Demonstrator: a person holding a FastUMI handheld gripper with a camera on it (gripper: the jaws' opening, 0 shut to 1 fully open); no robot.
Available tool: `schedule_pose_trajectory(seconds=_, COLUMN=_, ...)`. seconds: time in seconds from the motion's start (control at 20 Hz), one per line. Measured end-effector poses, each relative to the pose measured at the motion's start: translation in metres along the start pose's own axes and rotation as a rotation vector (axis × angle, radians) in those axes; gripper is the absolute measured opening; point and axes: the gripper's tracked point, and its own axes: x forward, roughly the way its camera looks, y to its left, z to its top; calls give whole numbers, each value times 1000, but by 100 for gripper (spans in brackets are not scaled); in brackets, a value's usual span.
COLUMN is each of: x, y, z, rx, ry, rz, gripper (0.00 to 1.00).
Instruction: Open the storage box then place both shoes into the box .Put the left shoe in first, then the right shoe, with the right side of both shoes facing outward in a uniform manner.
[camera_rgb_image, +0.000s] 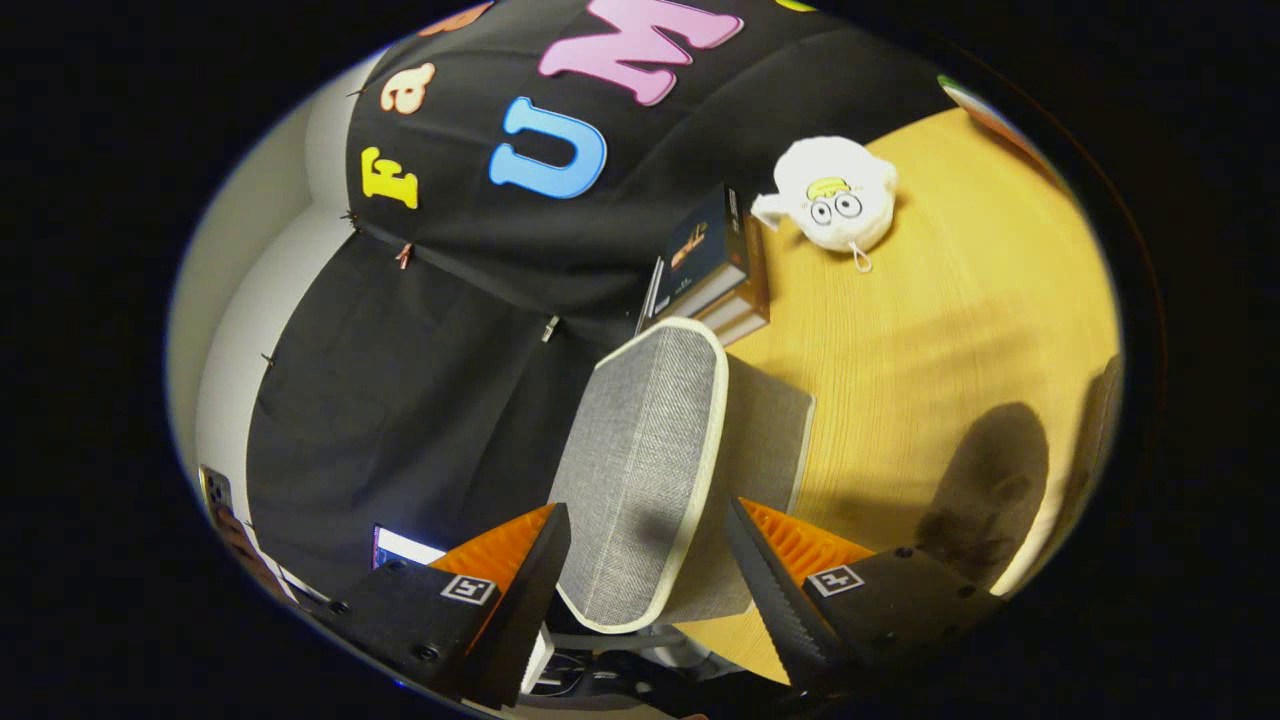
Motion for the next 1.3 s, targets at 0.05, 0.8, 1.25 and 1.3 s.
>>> schedule_pose_trajectory(seconds=0.05, x=5, y=-2, z=-5, rx=18, ry=21, rz=9, gripper=96)
schedule_pose_trajectory(seconds=0.8, x=43, y=1, z=-17, rx=355, ry=132, rz=121, gripper=52)
schedule_pose_trajectory(seconds=1.25, x=31, y=32, z=0, rx=331, ry=73, rz=108, gripper=5)
schedule_pose_trajectory(seconds=1.3, x=31, y=39, z=3, rx=324, ry=59, rz=108, gripper=5)
